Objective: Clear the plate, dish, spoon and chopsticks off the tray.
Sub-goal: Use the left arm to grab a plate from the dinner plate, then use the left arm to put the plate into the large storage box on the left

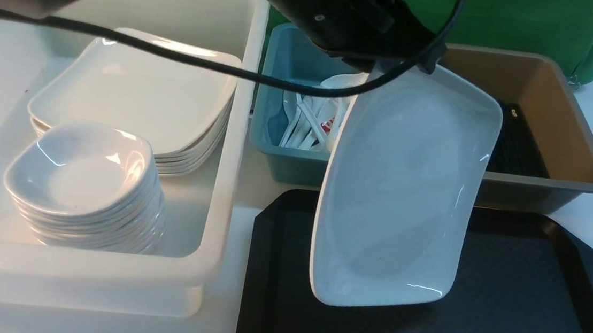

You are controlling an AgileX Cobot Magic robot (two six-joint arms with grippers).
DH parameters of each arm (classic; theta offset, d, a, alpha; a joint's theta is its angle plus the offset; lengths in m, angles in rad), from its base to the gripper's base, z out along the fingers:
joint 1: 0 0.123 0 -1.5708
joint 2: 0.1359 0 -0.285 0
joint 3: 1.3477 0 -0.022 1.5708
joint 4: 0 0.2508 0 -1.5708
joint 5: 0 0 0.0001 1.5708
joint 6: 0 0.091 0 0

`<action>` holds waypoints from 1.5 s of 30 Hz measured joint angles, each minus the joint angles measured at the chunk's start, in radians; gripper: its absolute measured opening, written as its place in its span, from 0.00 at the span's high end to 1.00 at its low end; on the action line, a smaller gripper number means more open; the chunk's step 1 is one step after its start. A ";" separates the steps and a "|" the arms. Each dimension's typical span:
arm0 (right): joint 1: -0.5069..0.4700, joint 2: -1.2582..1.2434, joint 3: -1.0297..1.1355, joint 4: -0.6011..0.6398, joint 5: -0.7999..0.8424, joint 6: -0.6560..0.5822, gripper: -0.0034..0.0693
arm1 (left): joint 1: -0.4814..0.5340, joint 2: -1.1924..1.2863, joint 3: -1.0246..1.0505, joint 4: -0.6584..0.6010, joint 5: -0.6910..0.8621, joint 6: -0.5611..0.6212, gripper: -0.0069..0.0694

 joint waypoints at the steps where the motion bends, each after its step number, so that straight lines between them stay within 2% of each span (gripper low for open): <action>1: 0.000 0.000 0.000 0.022 -0.006 -0.016 0.92 | 0.008 0.000 -0.007 -0.003 0.007 -0.003 0.87; 6: 0.000 0.000 0.000 0.142 -0.044 -0.105 0.92 | 0.079 -0.004 -0.032 -0.045 0.016 -0.008 0.87; 9: 0.000 0.000 0.000 0.171 -0.060 -0.127 0.92 | 0.106 -0.004 -0.032 -0.070 0.024 0.003 0.87; 31: 0.000 0.000 0.000 0.180 -0.079 -0.143 0.92 | 0.125 -0.004 -0.107 -0.107 0.066 0.025 0.87; 45: 0.000 0.000 0.000 0.180 -0.080 -0.143 0.92 | 0.272 -0.004 -0.167 -0.154 0.103 0.028 0.87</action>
